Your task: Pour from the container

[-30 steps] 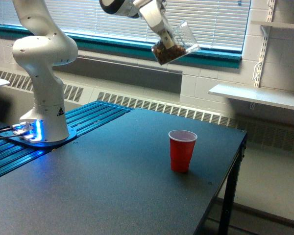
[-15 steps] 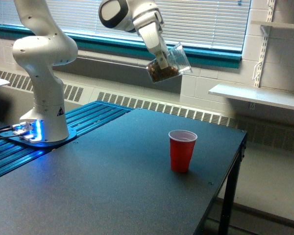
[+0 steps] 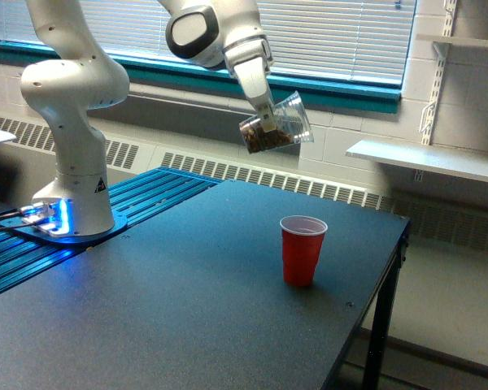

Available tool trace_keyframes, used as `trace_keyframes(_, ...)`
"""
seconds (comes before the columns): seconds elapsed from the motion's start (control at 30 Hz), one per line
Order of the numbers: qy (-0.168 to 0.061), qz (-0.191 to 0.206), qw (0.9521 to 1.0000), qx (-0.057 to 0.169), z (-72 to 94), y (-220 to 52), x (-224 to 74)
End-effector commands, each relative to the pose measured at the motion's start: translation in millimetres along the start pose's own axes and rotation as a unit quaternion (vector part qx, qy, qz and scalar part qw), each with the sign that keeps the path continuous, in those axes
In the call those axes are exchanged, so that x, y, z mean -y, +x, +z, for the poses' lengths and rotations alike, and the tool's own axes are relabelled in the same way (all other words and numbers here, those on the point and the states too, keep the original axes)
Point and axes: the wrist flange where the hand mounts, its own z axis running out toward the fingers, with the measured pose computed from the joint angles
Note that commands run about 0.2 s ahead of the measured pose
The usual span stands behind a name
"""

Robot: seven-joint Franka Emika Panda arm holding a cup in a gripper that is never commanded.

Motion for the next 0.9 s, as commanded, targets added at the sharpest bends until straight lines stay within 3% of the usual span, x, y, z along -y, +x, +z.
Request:
trace_keyframes(0.03, -0.011, 0.022, 0.9997, 0.004, 8.8, -5, 0)
trace_keyframes(0.9, -0.069, 0.002, 0.9967, 0.043, 44.4, -29, 10)
